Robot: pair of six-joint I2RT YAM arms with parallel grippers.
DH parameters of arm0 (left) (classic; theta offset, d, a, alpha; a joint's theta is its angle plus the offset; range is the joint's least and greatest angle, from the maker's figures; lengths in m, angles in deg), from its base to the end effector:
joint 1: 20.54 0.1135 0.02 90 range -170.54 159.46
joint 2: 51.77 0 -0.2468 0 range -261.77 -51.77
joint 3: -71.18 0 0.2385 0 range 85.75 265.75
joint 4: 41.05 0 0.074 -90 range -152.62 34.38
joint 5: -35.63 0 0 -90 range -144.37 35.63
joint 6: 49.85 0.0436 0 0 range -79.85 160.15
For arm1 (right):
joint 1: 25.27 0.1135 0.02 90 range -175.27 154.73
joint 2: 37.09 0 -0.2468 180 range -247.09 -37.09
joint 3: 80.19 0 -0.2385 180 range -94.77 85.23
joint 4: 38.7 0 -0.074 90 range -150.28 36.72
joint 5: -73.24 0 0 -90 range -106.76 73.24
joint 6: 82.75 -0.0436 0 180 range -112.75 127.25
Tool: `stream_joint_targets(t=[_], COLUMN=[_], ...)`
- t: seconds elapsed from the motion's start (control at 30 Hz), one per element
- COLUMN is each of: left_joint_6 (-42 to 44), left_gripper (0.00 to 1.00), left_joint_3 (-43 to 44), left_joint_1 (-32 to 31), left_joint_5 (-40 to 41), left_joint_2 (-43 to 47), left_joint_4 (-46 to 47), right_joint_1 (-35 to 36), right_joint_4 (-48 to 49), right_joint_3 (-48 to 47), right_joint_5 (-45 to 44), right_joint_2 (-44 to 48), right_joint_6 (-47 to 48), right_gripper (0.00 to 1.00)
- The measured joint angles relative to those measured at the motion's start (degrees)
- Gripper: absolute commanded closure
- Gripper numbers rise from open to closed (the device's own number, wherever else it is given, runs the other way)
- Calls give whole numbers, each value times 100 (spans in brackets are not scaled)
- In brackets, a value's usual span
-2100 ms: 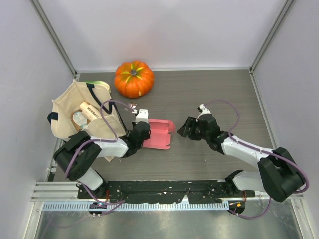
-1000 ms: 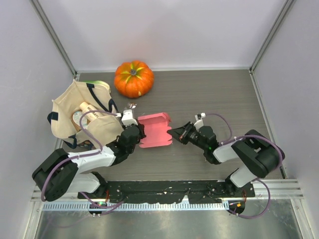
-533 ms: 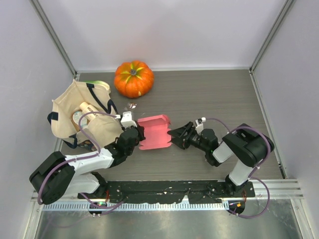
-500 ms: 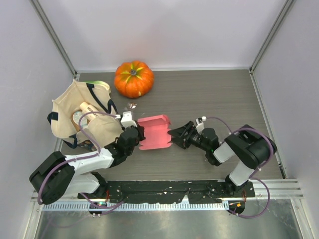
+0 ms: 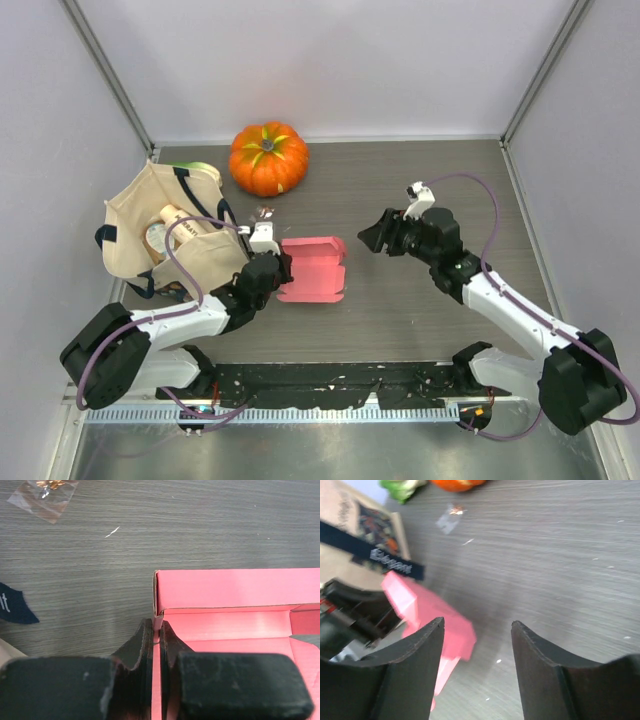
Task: Fold the paper box
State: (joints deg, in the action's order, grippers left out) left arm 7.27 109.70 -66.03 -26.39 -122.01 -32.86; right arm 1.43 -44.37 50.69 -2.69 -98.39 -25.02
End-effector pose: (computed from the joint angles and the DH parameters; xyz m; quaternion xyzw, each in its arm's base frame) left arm 0.1846 -0.1587 0.1755 -0.0426 0.8213 -0.1793 0.5400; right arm 0.2144 0.1197 0.2440 -0.0331 0.8047 0.3738 0.4600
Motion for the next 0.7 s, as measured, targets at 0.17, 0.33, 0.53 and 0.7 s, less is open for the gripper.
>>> stream_joint_targets(t=[0.17, 0.33, 0.53, 0.7], left_joint_6=[160, 321, 461, 507], left_gripper=[100, 100, 100, 100], left_joint_3=[26, 26, 28, 68], left_joint_1=[0, 0, 0, 0], left_joint_5=[-258, -468, -610, -708], left_joint_2=[24, 31, 28, 0], left_joint_4=[-50, -52, -55, -57], right_joint_1=[-22, 363, 654, 798], right_joint_4=[-1095, -1591, -1672, -1676], right_joint_3=[-745, -828, -828, -828], right_joint_5=[-562, -603, -225, -107], right_joint_2=[-601, -1040, -1054, -933], right_joint_6=[1331, 2103, 2490, 2586], right_gripper=[54, 55, 57, 57])
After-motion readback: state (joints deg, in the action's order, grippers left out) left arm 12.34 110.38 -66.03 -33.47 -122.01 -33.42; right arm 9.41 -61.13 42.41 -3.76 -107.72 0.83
